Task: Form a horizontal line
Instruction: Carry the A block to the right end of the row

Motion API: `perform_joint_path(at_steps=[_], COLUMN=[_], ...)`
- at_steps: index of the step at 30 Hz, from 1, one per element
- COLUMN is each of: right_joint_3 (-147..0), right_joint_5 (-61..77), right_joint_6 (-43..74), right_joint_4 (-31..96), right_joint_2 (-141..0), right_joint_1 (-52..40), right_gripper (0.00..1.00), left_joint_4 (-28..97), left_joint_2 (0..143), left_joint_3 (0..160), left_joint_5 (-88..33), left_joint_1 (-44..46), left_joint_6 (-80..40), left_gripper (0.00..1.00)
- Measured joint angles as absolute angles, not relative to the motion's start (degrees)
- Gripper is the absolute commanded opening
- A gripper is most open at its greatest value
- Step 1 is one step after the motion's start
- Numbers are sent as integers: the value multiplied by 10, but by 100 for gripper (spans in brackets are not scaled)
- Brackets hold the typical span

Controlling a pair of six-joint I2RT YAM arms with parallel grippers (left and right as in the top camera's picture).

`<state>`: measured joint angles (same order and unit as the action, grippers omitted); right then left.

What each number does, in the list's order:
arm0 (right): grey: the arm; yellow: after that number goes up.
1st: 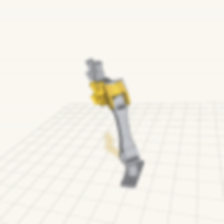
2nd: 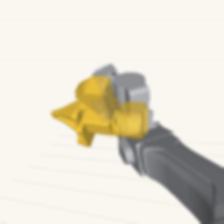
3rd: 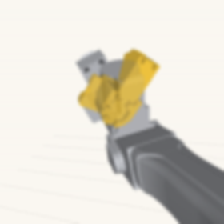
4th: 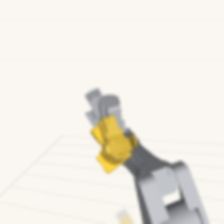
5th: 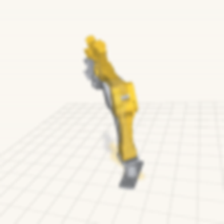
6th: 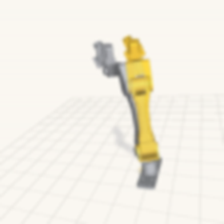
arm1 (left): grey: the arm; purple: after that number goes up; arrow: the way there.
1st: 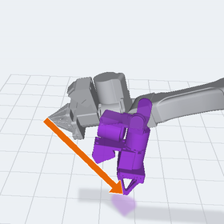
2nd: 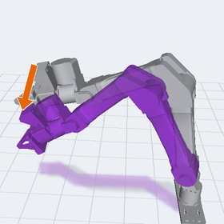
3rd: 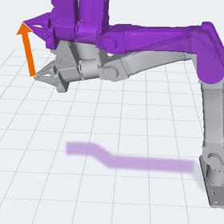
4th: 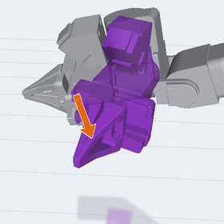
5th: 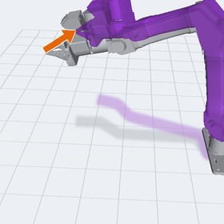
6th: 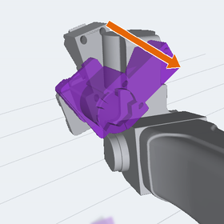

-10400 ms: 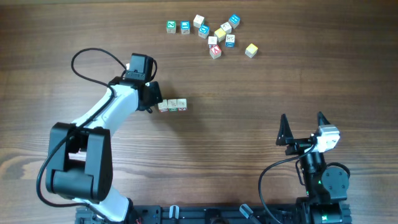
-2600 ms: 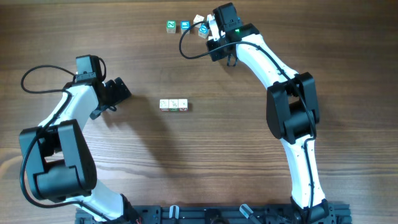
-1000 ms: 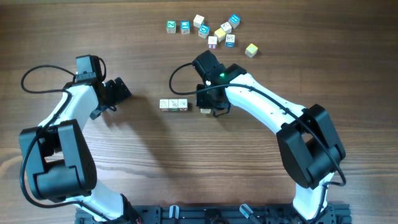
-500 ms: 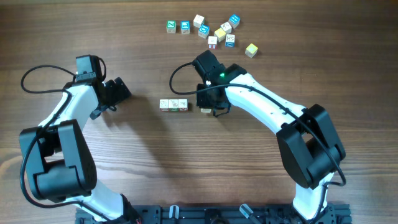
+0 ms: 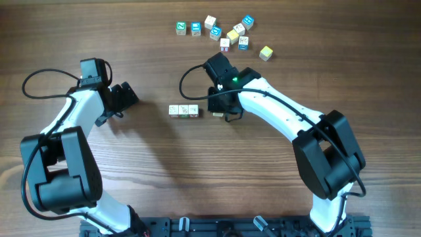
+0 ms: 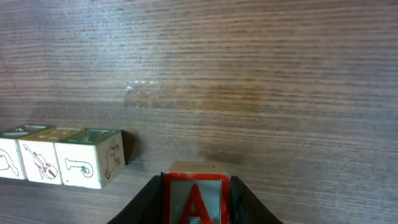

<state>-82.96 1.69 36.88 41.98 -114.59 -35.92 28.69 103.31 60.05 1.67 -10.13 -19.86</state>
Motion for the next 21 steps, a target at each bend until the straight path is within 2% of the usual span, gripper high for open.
perform_joint_path(at_steps=[21], right_joint_3=[-829], right_joint_5=[10], right_joint_6=[369], right_joint_4=[380], right_joint_2=[-1146], right_joint_1=[-359], right_gripper=[33], left_joint_4=[287], left_joint_2=[1033], left_joint_3=[601], left_joint_5=[17], left_joint_1=[-101], left_joint_6=[-199], left_gripper=[100])
